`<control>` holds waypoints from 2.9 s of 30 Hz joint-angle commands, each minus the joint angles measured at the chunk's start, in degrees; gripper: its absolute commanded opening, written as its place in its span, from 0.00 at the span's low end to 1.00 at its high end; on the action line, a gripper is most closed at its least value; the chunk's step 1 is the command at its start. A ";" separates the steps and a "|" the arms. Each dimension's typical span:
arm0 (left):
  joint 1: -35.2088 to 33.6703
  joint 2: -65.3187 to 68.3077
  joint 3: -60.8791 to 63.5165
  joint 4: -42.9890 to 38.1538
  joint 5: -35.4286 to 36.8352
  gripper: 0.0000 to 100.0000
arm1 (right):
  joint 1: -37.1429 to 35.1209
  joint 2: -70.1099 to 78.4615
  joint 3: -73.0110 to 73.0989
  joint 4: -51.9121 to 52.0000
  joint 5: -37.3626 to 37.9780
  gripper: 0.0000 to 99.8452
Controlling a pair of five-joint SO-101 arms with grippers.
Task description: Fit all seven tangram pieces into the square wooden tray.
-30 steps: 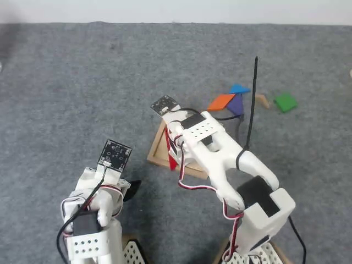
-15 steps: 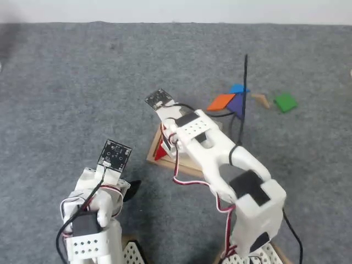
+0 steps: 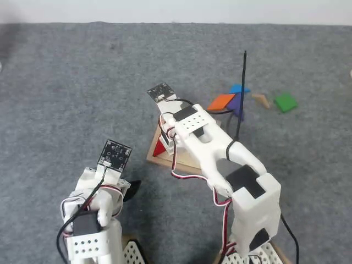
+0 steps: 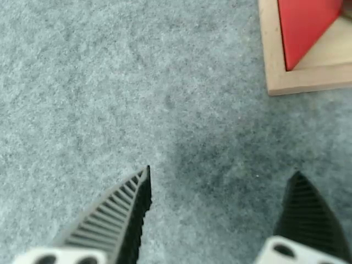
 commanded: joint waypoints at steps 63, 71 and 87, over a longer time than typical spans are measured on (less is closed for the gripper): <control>4.22 54.86 -60.35 -1.41 3.16 0.37 | 25.89 -55.96 45.80 -13.49 2.99 0.34; 12.75 93.27 -91.30 1.49 7.91 0.37 | 37.05 -53.76 46.15 -13.76 1.85 0.34; 17.14 128.97 -103.52 -0.88 17.58 0.37 | 32.57 -28.00 33.85 -9.10 2.20 0.34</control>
